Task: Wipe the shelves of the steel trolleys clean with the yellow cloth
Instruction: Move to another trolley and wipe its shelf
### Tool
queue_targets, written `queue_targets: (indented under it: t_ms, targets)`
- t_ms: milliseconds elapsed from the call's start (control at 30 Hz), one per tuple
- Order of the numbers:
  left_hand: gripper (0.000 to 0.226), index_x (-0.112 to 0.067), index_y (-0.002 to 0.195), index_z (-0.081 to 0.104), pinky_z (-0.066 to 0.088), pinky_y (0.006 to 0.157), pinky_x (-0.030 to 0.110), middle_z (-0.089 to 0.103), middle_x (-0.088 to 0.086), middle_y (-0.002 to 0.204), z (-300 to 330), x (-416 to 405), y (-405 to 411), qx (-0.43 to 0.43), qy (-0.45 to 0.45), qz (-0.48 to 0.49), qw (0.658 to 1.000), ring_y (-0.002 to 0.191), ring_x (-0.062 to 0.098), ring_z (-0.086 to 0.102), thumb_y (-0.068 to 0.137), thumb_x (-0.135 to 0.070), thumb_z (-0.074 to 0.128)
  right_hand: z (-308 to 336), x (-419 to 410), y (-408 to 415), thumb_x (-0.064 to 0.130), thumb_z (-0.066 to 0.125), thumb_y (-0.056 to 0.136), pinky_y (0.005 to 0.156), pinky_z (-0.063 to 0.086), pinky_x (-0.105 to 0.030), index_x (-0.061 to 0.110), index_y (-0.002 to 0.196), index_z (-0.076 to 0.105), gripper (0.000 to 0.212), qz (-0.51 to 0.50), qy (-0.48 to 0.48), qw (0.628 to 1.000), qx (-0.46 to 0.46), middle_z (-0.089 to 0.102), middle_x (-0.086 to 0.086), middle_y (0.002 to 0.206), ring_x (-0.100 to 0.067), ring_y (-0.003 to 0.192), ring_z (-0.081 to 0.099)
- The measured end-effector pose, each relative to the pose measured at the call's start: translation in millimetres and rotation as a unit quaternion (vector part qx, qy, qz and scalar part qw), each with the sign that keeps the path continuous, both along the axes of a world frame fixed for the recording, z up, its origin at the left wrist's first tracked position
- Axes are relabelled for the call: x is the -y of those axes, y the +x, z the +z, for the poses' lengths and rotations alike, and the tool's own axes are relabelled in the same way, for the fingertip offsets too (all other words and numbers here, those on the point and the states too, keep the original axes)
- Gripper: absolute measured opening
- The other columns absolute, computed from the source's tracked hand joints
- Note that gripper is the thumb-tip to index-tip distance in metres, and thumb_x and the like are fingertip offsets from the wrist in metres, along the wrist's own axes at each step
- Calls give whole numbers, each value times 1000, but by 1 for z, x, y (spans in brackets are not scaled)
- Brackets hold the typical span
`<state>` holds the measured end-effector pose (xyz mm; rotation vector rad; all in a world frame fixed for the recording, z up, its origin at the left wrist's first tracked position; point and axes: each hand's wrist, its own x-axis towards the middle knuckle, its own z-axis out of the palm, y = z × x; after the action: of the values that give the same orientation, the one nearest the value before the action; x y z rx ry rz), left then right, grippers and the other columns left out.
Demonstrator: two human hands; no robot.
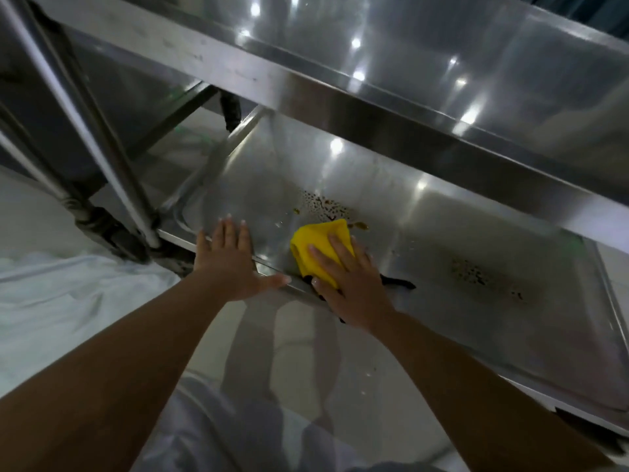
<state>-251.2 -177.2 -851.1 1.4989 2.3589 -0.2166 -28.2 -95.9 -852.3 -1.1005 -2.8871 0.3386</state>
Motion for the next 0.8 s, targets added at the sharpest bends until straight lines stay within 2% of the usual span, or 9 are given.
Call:
queue_targets:
  t_ms: [67,200,300,400,500,600,700,800]
  targets:
    - [152,-7,148,-18,-7,117,53,-17,15,159,3,-5,-15,-6,5,-12,1000,146,27,-18,37,-105,16,1,1,9,54,34,96,112,18,-56,40,144,24,52,16,-10,1000,-16,10,4,159,-31,147,5]
    - [159,-5,146,-24,-13,115,56,-25,18,156,3,-15,-45,-17,-21,-37,999,143,30,-26,27,-107,8,3,1,45,57,16,95,114,15,-56,39,143,25,51,1,-44,997,-62,13,4,158,-26,148,5]
    - [156,-3,143,-27,-13,113,59,-26,19,155,-1,-18,-48,-21,-24,-62,998,142,32,-27,31,-107,5,1,2,46,35,30,102,115,10,-56,34,142,26,40,-56,-58,992,-100,11,4,157,-26,148,3]
    - [157,-2,143,-28,-14,112,60,-27,21,154,-1,-21,-50,-17,-20,-63,998,142,34,-27,30,-107,5,-2,-1,20,23,40,101,114,9,-57,34,142,20,47,-63,-48,994,-78,8,0,158,-29,147,1]
    - [160,0,143,-27,-12,113,60,-26,21,154,-2,-21,-51,-9,-13,-56,998,142,33,-27,28,-107,8,-3,-6,-22,34,31,101,115,8,-55,39,141,14,44,-18,-26,999,-38,6,-2,159,-31,147,-2]
    - [162,-1,144,-24,-10,113,60,-23,20,156,-4,-20,-50,-5,4,-51,999,143,32,-25,25,-107,5,-4,-14,-81,40,34,99,115,7,-54,41,144,23,46,-3,-14,999,-35,6,0,160,-32,147,-4]
    - [164,-4,145,-24,-10,113,61,-22,16,157,-7,-19,-48,0,21,-40,999,143,29,-26,19,-106,-2,-5,-33,-136,43,32,100,116,3,-55,47,146,17,49,-9,-10,1000,-9,-1,5,161,-31,146,-6]
    - [165,-4,144,-25,-12,113,59,-25,16,156,-9,-20,-47,27,24,-26,999,142,29,-28,19,-106,6,-4,-50,-155,46,27,100,116,1,-57,46,147,11,50,-30,-27,999,3,-6,5,160,-32,145,-7]
